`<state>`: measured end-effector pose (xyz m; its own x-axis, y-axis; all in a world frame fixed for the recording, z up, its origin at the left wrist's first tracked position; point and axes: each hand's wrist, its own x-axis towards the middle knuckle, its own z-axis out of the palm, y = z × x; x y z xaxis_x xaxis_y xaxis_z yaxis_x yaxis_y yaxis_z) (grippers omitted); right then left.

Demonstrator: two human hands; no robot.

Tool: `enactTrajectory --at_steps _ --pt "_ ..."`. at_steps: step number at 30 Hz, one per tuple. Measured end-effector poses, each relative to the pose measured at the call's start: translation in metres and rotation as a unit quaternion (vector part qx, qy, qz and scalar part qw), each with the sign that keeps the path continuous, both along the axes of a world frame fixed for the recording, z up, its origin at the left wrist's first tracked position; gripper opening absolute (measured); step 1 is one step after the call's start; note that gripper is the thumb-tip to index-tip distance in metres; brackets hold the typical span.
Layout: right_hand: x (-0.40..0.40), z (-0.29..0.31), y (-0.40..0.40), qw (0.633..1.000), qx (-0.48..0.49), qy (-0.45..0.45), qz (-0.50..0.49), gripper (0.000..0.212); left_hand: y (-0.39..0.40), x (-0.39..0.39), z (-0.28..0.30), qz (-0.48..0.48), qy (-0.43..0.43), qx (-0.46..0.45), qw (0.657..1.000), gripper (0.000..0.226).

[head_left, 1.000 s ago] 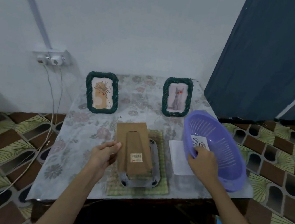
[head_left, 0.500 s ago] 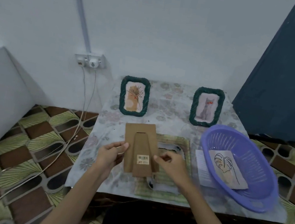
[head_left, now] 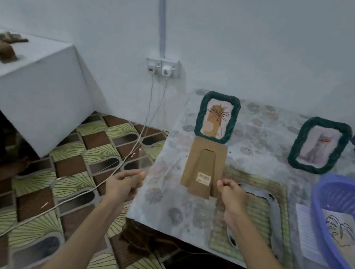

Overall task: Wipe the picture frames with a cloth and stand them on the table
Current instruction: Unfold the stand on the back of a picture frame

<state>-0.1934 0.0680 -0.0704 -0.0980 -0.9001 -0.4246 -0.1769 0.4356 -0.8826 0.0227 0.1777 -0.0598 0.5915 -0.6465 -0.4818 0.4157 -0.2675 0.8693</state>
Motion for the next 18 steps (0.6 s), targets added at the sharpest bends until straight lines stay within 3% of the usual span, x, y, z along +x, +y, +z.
enactTrajectory --at_steps 4,7,12,18 --pt "0.014 -0.03 0.0 0.997 0.064 0.038 0.007 0.013 0.014 0.03 -0.005 0.016 -0.011 0.016 1.0 0.014" --pt "0.023 -0.051 0.007 0.992 0.029 0.113 0.042 0.023 0.02 0.039 -0.009 0.027 -0.019 0.021 0.999 0.013" --pt "0.024 -0.057 0.011 0.95 -0.003 0.263 0.169 0.028 0.022 0.035 -0.01 0.019 -0.013 0.019 1.0 0.011" --pt "0.003 -0.043 0.016 0.915 -0.072 0.306 0.253 0.029 0.014 0.011 -0.006 -0.011 -0.001 0.004 1.0 0.01"
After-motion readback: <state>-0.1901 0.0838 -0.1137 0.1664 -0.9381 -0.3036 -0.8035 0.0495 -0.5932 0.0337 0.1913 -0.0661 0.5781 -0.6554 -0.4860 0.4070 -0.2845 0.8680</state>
